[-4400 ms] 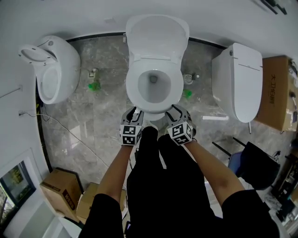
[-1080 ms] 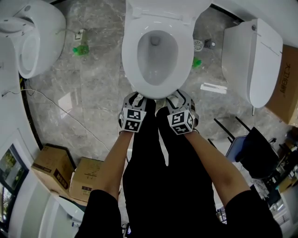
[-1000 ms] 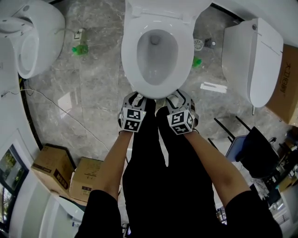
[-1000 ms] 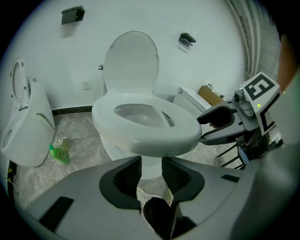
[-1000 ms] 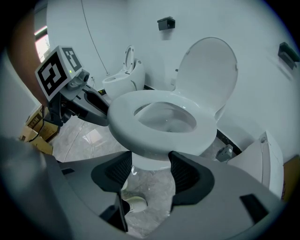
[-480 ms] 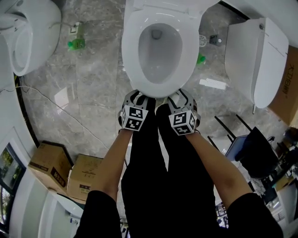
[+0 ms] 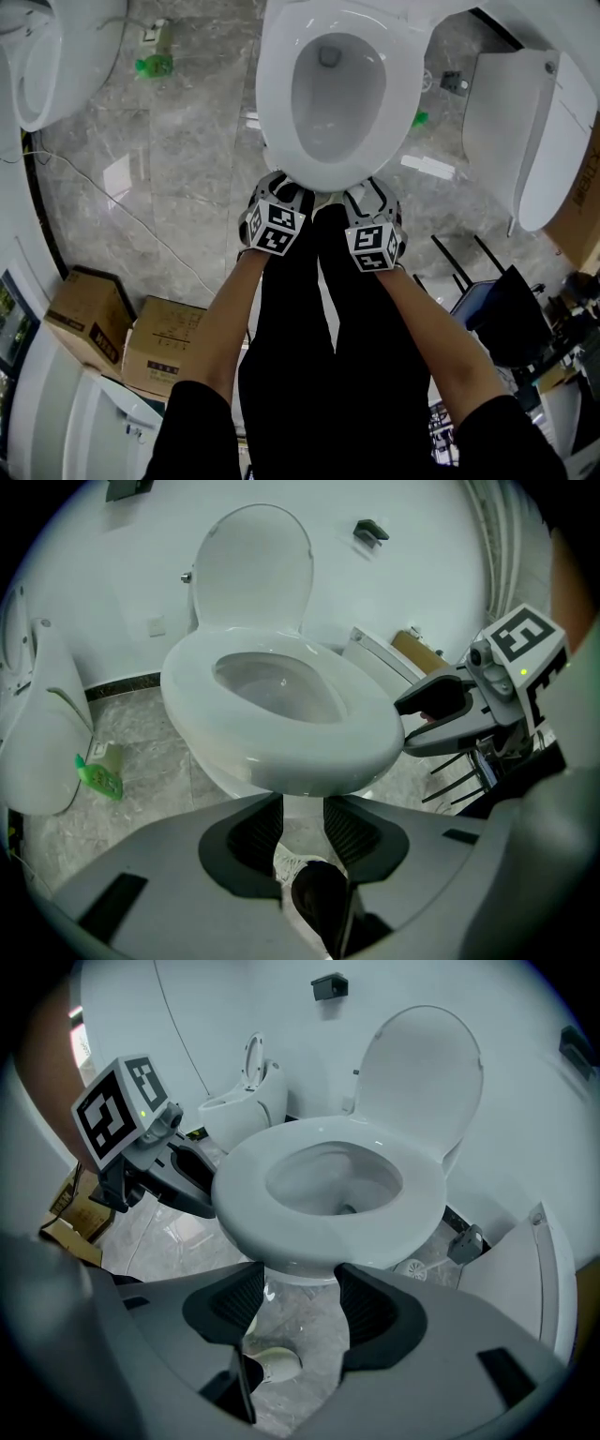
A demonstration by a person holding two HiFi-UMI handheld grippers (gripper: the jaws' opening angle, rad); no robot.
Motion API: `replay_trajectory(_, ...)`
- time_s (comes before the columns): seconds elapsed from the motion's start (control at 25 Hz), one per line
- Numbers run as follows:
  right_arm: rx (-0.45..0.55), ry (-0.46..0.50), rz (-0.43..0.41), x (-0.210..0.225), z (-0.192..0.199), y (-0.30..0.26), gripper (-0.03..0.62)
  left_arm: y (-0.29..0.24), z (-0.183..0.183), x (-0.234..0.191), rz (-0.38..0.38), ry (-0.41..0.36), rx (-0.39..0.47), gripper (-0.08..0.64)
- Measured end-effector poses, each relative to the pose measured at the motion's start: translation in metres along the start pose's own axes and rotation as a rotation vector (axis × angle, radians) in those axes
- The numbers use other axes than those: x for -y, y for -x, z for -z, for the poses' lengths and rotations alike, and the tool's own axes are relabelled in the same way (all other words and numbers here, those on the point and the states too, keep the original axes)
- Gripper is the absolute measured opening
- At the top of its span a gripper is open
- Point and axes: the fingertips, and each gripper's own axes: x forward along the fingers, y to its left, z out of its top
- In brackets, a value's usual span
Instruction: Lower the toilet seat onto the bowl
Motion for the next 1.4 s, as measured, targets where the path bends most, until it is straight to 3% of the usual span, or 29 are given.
replay_trajectory(0.56, -0.026, -0.029, -0.016, -0.003, 0.018, -0.032, 0.267, -0.035, 0.023, -0.009, 0.007, 0.016, -0.059, 0.141)
replay_trajectory(0.96, -0.005, -0.042, -0.025, -0.003, 0.025, -0.048, 0.267, -0.045, 0.028, -0.013, -0.055, -0.052, -0.059, 0.135)
replay_trajectory(1.04, -0.013, -0.050, -0.035, -0.004, 0.027, -0.049, 0.267, -0.044, 0.031, -0.014, -0.091, -0.012, -0.072, 0.132)
replay_trajectory(1.16, -0.030, -0.067, -0.060, -0.005, 0.028, -0.053, 0.267, -0.040, 0.036, -0.016, -0.164, 0.121, -0.084, 0.143)
replay_trajectory(1.4, -0.005, -0.096, -0.111, -0.006, 0.029, -0.054, 0.267, -0.043, 0.040, -0.015, -0.131, 0.320, -0.057, 0.138)
